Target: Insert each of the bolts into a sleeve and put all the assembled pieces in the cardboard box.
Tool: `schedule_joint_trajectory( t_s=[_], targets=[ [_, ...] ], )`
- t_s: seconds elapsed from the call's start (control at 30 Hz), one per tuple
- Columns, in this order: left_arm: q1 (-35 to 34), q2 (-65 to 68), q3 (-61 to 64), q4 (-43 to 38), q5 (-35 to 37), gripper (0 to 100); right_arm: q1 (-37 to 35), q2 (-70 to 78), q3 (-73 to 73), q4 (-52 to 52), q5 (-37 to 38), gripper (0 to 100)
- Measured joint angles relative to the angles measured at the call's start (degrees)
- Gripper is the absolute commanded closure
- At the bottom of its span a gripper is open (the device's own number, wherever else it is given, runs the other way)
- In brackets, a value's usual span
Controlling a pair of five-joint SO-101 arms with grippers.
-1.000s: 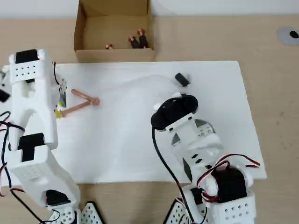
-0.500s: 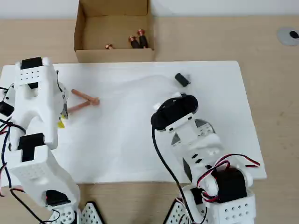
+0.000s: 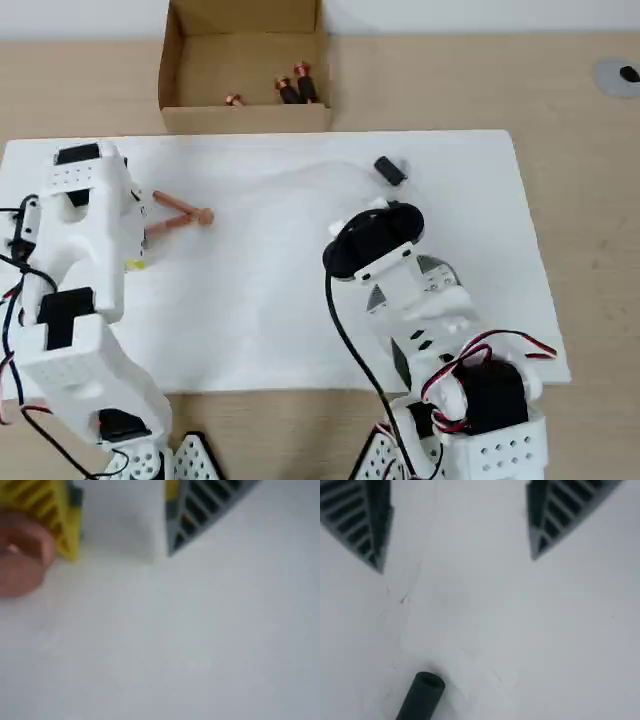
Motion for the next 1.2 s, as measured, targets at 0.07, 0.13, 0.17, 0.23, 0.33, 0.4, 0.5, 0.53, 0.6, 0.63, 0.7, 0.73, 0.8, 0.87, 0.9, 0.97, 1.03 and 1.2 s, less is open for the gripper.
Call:
schedule_joint_trajectory(
  t_s=[0.07,0.13,0.17,0.23,0.33,0.4,0.5,0.53,0.6,0.63,0.7,0.73,0.8,0.87,0.9,0.97,1.03,1.2],
  targets=[
    [0.0,-0.4,2.0,-2.5,0.0,86,0.0,0.0,0.0,0.0,0.0,77.1],
    [0.0,-0.6,2.7,-3.4,0.0,86,0.0,0.0,0.0,0.0,0.0,77.1],
    [0.0,-0.6,2.8,-3.5,0.0,86,0.0,0.0,0.0,0.0,0.0,77.1],
    [0.0,-0.6,2.5,-3.5,0.0,86,0.0,0.0,0.0,0.0,0.0,77.1],
    [0.0,0.4,-1.1,-0.3,0.0,86,0.0,0.0,0.0,0.0,0.0,77.1],
    [-0.1,0.7,-5.2,3.2,0.0,86,0.0,0.0,0.3,0.0,0.0,77.1],
    [-0.1,0.7,-13.4,9.8,0.0,86,0.0,0.0,1.6,-0.3,0.0,77.1],
    [-0.1,0.7,-15.4,11.6,0.0,86,0.0,0.0,1.8,-0.4,0.0,77.1],
    [-0.1,0.7,-19.1,13.5,0.0,86,0.0,0.0,2.5,-0.8,0.0,77.1],
    [-0.1,0.7,-20.5,14.3,0.0,86,0.1,-0.1,2.7,-1.1,0.0,77.1],
    [-0.1,0.7,-22.2,14.5,0.0,86,0.1,0.0,2.8,-1.2,0.0,77.1],
    [-0.1,0.7,-22.3,14.5,0.0,86,0.1,0.0,2.8,-1.2,0.0,77.1],
    [-0.1,0.7,-22.4,13.7,0.0,86,0.1,0.0,2.8,-1.2,0.0,77.1],
    [-0.1,0.7,-22.2,11.6,0.0,86,0.1,0.0,2.8,-1.2,0.0,77.1],
    [-0.1,0.7,-21.6,10.3,0.0,86,0.1,0.0,2.8,-1.3,0.0,77.1],
    [-0.1,0.7,-19.3,7.5,0.0,86,0.1,0.0,2.8,-1.3,0.0,77.1],
    [-0.1,0.7,-16.2,4.2,0.0,86,0.1,0.0,2.8,-1.3,0.0,77.1],
    [-0.1,0.7,-9.7,-0.6,0.0,86,0.1,0.0,2.8,-1.4,0.0,77.1]
  ],
)
